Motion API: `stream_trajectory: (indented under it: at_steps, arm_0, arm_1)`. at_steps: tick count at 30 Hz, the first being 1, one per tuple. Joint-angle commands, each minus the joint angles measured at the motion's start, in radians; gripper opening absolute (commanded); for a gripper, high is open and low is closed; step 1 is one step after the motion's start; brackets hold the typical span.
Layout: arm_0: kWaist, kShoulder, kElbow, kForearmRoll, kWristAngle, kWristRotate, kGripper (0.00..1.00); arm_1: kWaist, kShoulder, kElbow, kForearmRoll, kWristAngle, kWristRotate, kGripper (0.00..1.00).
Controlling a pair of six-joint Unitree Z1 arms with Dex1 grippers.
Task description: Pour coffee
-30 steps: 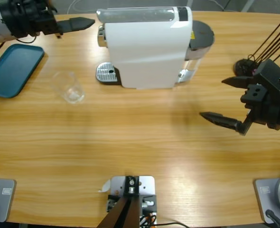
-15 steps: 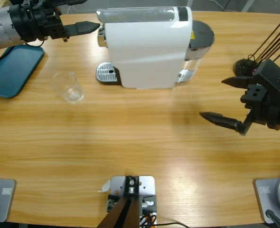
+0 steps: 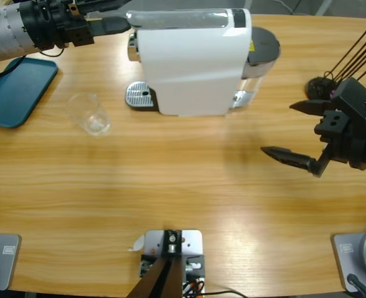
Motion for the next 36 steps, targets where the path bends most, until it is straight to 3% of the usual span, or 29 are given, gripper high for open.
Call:
stream_trajectory:
  at_steps: [1,13,28,30,33,36]
  arm_0:
    - [-0.008,0.023,0.032,-0.047,0.052,-0.012,0.0]
    - [-0.03,-0.025,-0.028,-0.025,0.068,-0.032,0.0]
    - [-0.071,-0.176,-0.119,0.158,0.125,-0.018,0.0]
    - [-0.086,-0.235,-0.141,0.263,0.152,0.053,0.0]
    - [-0.099,-0.369,-0.211,0.552,0.275,0.243,0.0]
    - [-0.166,-0.484,-0.397,1.002,0.47,0.537,0.0]
  arm_1:
    - [0.0,0.026,0.013,0.006,0.001,-0.009,1.0]
    - [0.0,0.031,0.013,0.006,0.0,-0.009,1.0]
    - [0.0,0.034,0.012,0.007,0.0,-0.009,1.0]
    - [0.0,0.034,0.012,0.008,0.0,-0.009,1.0]
    - [0.0,0.036,0.012,0.008,0.0,-0.009,1.0]
    - [0.0,0.036,0.012,0.008,0.0,-0.009,1.0]
